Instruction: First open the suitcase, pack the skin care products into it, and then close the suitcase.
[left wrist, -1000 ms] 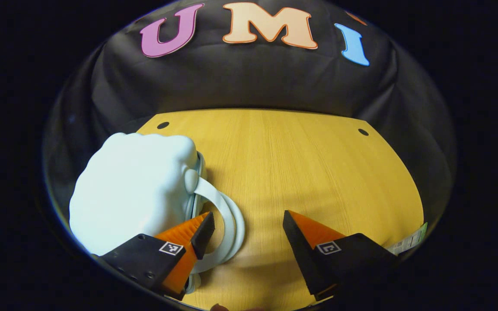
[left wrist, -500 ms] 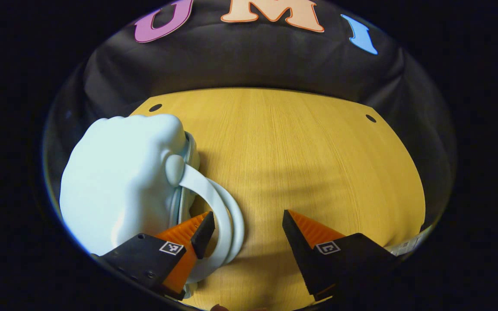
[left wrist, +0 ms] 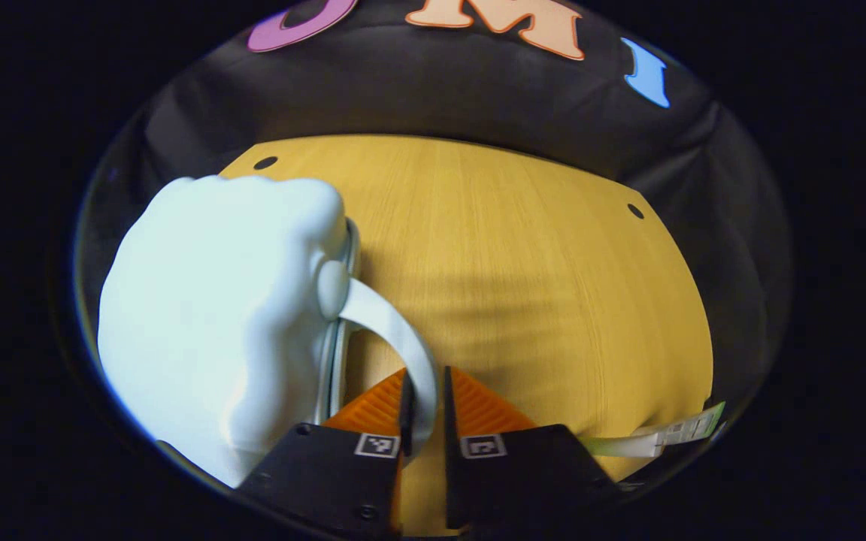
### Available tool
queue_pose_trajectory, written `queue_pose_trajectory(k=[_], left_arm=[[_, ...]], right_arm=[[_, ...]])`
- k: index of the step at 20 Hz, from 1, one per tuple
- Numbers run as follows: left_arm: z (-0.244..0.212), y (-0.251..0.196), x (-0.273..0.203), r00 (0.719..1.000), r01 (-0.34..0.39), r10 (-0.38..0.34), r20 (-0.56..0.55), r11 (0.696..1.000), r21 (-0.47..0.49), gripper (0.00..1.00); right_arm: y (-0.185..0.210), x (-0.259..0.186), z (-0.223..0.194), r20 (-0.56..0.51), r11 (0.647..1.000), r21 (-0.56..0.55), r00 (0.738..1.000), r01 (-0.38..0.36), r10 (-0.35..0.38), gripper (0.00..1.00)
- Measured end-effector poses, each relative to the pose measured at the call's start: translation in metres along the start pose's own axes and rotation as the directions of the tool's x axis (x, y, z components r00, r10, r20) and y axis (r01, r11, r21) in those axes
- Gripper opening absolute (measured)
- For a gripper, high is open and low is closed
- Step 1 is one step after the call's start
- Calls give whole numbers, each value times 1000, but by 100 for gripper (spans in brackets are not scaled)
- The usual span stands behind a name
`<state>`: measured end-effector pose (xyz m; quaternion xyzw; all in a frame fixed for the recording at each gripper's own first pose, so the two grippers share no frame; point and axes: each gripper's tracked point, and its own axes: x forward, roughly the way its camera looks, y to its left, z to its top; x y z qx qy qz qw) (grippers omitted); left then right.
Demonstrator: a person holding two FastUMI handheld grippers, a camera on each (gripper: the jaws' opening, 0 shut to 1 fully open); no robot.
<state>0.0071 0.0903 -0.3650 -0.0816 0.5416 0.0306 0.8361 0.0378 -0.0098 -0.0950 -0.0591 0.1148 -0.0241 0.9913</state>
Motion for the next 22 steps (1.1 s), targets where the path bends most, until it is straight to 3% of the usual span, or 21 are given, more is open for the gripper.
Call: queue_pose_trajectory(k=[1,4,7,13,17,22], left_arm=[[1,-1,-1,1000,4,-4,-3,1000,19,9],[-1,-2,0,999,21,-19,-29,997,68,6],[10,-1,-8,1000,-15,14,14,993,120,1],[43,-12,-56,994,-16,1,105,990,137,0],[61,-13,-88,983,-53,30,181,991,126,0],[79,7,-110,972,-66,39,232,992,110,0]], right_arm=[[2,0,1,4,1000,5,1000,-6,6,98],[5,-4,4,20,1000,10,1000,-21,21,100],[4,-6,5,37,999,23,999,-30,29,98],[10,-6,1,51,995,74,997,-64,60,99],[14,-6,-3,61,991,100,995,-84,78,99],[33,-6,-10,52,982,146,992,-122,115,99]])
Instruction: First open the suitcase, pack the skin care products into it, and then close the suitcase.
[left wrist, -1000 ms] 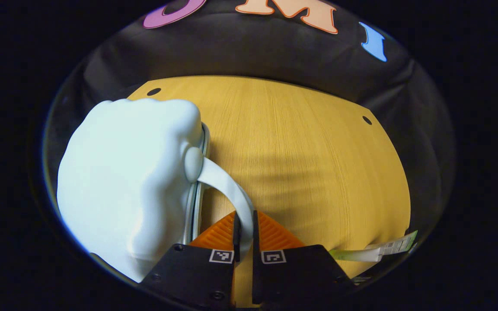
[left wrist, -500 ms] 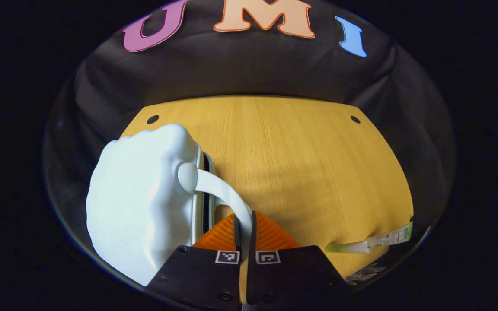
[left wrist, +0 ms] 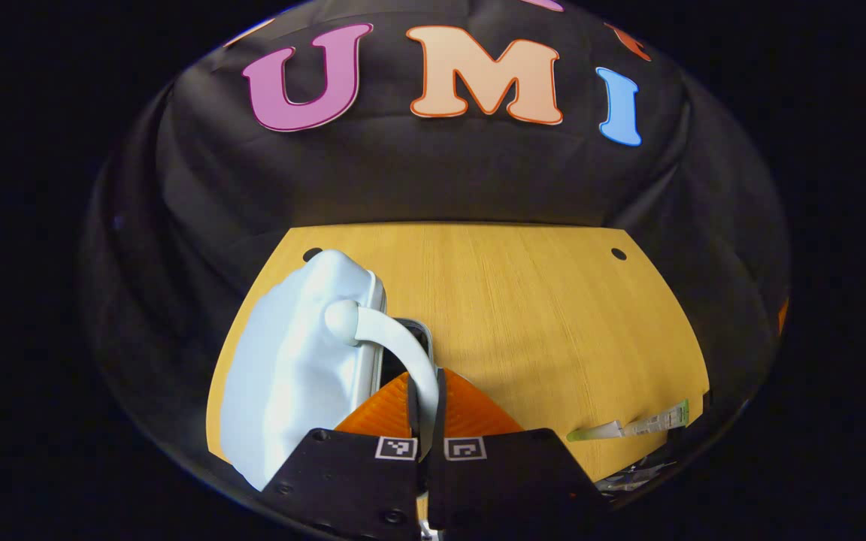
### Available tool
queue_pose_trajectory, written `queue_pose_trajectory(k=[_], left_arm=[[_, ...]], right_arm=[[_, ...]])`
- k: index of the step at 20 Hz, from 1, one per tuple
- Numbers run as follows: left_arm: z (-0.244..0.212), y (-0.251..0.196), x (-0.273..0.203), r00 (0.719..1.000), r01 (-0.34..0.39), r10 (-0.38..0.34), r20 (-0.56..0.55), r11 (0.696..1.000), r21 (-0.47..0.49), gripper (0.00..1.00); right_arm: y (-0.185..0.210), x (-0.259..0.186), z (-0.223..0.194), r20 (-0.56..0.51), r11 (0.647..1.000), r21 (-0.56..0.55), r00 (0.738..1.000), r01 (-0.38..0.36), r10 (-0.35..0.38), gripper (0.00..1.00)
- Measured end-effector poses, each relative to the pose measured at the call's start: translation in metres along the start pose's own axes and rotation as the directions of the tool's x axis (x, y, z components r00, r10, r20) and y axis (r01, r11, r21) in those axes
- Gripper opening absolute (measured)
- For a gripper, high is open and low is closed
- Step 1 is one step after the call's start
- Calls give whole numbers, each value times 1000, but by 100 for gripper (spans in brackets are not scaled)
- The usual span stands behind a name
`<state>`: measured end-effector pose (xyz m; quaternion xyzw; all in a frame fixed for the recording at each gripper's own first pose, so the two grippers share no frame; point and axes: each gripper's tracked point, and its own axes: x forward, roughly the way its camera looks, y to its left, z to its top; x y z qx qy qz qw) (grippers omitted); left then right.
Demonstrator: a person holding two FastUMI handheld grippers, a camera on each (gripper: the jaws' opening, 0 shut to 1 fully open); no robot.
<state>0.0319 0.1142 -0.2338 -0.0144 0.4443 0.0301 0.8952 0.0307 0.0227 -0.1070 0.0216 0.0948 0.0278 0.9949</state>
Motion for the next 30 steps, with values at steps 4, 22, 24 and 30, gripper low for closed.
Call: queue_pose_trajectory(k=[4,22,24,30], left_arm=[[21,36,-18,999,-13,14,39,999,-29,0],[53,286,-49,979,-110,125,163,989,-98,0],[46,312,-43,977,-121,140,164,986,-118,0],[21,382,-19,970,-165,196,146,966,-201,0]], right_arm=[[30,2,-9,-11,999,-5,999,-43,43,98],[171,26,-29,-7,996,-5,996,-88,88,98],[184,29,-40,-42,994,-8,993,-110,109,98],[198,37,-37,-52,990,-49,991,-129,126,98]])
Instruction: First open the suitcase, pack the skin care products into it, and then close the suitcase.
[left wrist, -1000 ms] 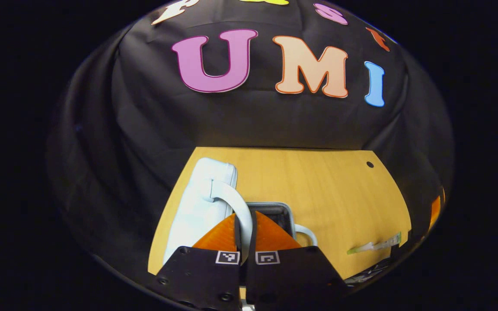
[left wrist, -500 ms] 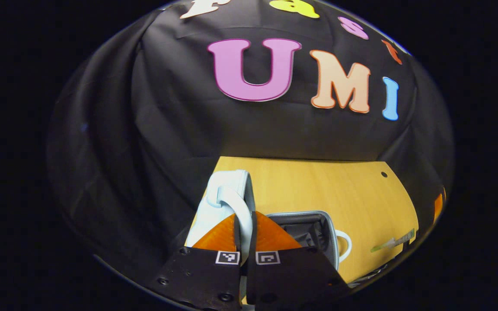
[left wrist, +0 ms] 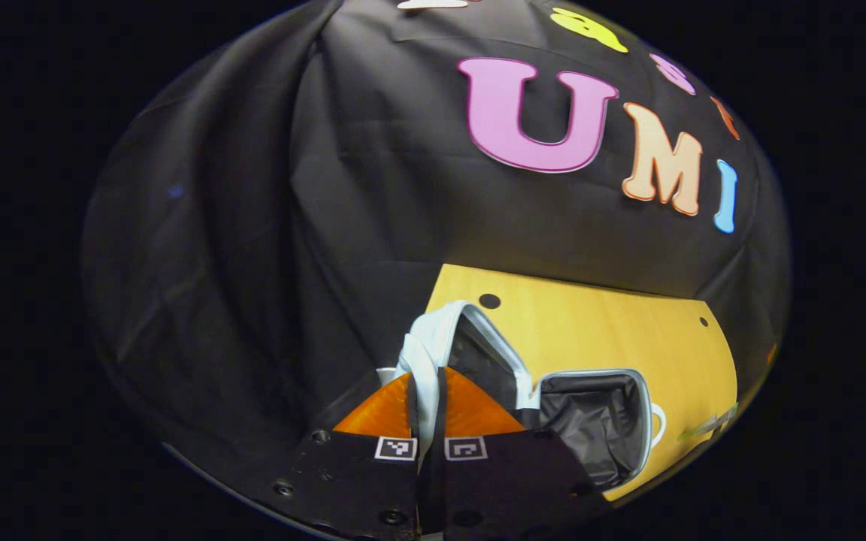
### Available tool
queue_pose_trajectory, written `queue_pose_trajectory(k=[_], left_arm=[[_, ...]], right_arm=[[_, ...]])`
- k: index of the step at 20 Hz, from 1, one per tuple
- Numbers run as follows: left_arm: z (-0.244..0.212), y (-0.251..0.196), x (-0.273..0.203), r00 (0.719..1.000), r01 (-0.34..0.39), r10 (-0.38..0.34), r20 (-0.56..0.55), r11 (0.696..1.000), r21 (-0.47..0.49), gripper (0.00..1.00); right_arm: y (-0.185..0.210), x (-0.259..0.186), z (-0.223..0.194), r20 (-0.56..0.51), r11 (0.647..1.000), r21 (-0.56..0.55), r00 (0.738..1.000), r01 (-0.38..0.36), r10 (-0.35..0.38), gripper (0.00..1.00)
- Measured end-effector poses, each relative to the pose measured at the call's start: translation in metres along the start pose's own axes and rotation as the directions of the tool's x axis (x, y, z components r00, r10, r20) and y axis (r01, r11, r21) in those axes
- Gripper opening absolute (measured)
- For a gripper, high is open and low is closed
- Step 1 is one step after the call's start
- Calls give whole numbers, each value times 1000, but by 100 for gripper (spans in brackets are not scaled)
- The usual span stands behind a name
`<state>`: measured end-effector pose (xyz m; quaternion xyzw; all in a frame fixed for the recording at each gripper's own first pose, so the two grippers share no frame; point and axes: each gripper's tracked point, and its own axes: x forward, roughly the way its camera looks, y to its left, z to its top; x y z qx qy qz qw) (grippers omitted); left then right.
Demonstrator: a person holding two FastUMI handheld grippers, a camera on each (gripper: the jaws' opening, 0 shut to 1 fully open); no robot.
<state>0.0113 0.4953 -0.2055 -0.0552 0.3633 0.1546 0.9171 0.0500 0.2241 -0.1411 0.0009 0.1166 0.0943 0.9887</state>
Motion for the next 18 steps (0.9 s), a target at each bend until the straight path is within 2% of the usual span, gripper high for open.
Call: queue_pose_trajectory(k=[2,6,9,12,16,18], left_arm=[[-8,21,10,1000,-29,29,-4,999,-16,0],[-32,50,24,999,-35,33,-36,997,-66,0],[-54,69,37,993,-95,90,-78,993,-70,0],[-73,86,47,985,-163,155,-78,981,-108,0],[-80,101,46,968,-248,246,-48,967,-54,10],[-71,90,39,974,-226,226,-7,972,-68,31]], right_arm=[[-3,4,5,20,1000,-25,1000,1,-1,98],[-25,8,5,28,997,-58,999,46,-44,98],[-46,6,15,71,992,-92,994,88,-82,98],[-71,3,15,67,985,-105,990,134,-128,98],[-97,-3,23,79,977,-128,984,170,-161,98],[-107,-5,27,84,974,-138,982,182,-171,100]])
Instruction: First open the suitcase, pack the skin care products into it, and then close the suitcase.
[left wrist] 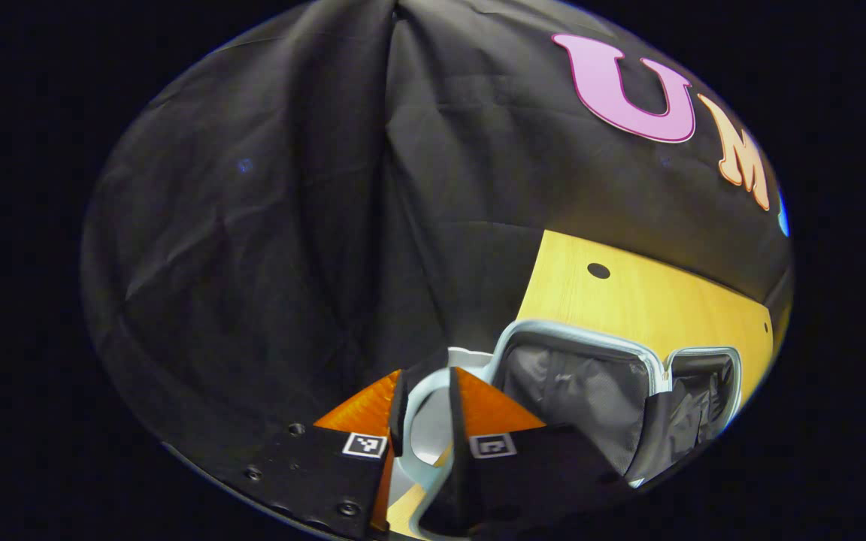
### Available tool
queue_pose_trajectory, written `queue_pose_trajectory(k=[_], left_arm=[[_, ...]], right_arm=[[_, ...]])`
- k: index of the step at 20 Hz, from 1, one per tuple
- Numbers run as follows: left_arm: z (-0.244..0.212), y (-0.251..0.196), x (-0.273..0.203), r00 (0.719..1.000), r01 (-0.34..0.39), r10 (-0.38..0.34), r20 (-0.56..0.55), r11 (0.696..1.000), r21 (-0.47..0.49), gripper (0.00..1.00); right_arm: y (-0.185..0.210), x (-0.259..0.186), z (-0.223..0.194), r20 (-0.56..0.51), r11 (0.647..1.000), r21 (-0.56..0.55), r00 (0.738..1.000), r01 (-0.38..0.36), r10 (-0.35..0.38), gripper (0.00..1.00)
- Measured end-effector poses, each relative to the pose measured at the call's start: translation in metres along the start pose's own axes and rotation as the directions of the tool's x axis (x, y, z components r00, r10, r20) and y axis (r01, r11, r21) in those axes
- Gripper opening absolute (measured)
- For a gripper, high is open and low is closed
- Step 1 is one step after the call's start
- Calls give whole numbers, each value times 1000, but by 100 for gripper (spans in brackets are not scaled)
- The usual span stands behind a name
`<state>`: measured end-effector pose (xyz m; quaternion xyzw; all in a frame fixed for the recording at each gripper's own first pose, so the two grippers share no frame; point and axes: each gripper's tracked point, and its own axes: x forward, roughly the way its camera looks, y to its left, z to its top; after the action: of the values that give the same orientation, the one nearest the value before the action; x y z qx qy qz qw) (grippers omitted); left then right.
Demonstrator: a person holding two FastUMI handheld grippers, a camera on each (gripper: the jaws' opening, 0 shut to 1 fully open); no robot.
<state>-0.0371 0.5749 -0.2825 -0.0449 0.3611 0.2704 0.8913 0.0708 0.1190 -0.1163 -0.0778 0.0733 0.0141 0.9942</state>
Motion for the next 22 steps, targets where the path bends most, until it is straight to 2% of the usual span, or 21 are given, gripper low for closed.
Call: queue_pose_trajectory(k=[2,4,8,14,17,18,22], left_arm=[[16,-17,-16,997,11,-12,82,1000,6,56],[38,-33,-42,982,12,-13,190,1000,5,81],[82,-87,-115,904,25,-29,428,1000,14,87],[100,-203,-213,823,130,-152,547,988,78,88],[92,-260,-249,797,187,-226,560,974,127,90],[88,-280,-256,792,204,-250,557,968,144,88],[57,-341,-278,785,248,-320,531,947,204,90]], right_arm=[[-9,0,4,13,1000,18,1000,9,-9,100],[-16,1,8,32,999,35,999,10,-11,98],[-29,-1,14,43,997,78,999,-29,26,99],[-82,-11,13,57,991,120,997,-54,47,98],[-110,-16,7,49,989,137,998,-55,49,98],[-118,-18,6,49,988,143,998,-56,50,98],[-145,-24,-3,47,985,159,997,-73,67,98]])
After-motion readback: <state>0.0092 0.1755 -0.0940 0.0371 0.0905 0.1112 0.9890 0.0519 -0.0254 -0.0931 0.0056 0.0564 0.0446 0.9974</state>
